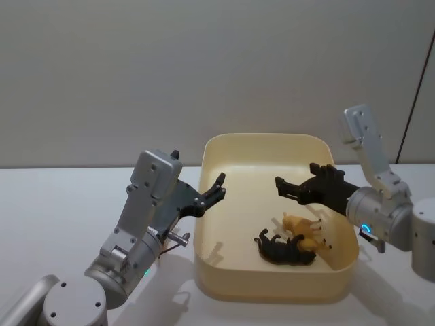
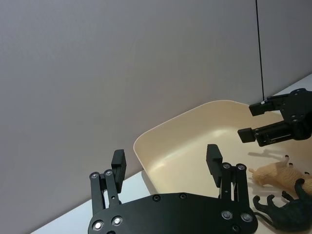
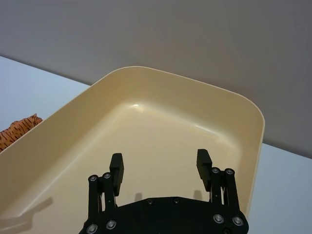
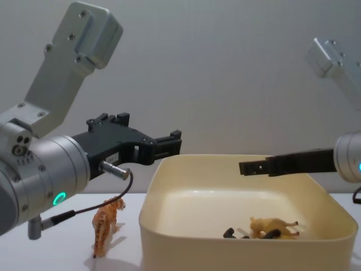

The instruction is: Pick up the toy alternately with two hands and place it into the central storage box.

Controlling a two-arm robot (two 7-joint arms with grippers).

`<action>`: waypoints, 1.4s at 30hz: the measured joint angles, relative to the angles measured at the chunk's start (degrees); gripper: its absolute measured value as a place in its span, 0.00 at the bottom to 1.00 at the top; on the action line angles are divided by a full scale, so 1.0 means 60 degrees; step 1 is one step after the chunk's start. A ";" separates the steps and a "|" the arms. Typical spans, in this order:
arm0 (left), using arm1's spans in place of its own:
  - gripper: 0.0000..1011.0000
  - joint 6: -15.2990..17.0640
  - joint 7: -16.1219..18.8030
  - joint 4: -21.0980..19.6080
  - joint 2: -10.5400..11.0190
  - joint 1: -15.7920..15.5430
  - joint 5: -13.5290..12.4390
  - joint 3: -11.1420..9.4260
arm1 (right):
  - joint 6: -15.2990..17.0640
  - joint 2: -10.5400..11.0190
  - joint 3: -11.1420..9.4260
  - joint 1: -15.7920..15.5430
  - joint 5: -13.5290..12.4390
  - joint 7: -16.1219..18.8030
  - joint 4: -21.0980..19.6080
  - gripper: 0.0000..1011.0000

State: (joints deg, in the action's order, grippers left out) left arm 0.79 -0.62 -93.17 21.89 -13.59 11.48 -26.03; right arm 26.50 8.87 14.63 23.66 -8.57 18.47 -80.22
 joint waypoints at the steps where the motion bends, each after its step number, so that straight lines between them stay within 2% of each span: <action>1: 0.99 0.0000 0.0000 0.0000 0.0000 0.0000 0.0000 0.0000 | 0.0000 0.0000 0.0000 0.0000 0.0000 0.0000 0.0000 0.89; 5: 0.99 0.0000 0.0000 0.0000 0.0000 0.0000 0.0000 0.0000 | 0.0005 0.0120 -0.0127 -0.0113 -0.0212 -0.0076 -0.0229 0.99; 19: 0.99 0.0000 0.0000 0.0000 0.0000 0.0000 -0.0001 0.0000 | 0.0029 0.0688 -0.0688 -0.0802 -0.1081 -0.0563 -0.1277 0.99; 34: 0.99 0.0030 0.0038 -0.0028 0.0024 0.0047 0.0017 0.0013 | 0.0030 0.0927 -0.0913 -0.1106 -0.1426 -0.0756 -0.1710 0.99; 42: 0.99 0.0479 0.0450 -0.0354 0.0266 0.0375 0.0434 0.0118 | 0.0029 0.0981 -0.0968 -0.1174 -0.1500 -0.0803 -0.1811 0.99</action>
State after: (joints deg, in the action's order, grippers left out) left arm 3.67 2.08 -95.30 23.49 -11.34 14.09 -25.32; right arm 26.67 14.75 8.82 16.62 -17.57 13.65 -91.09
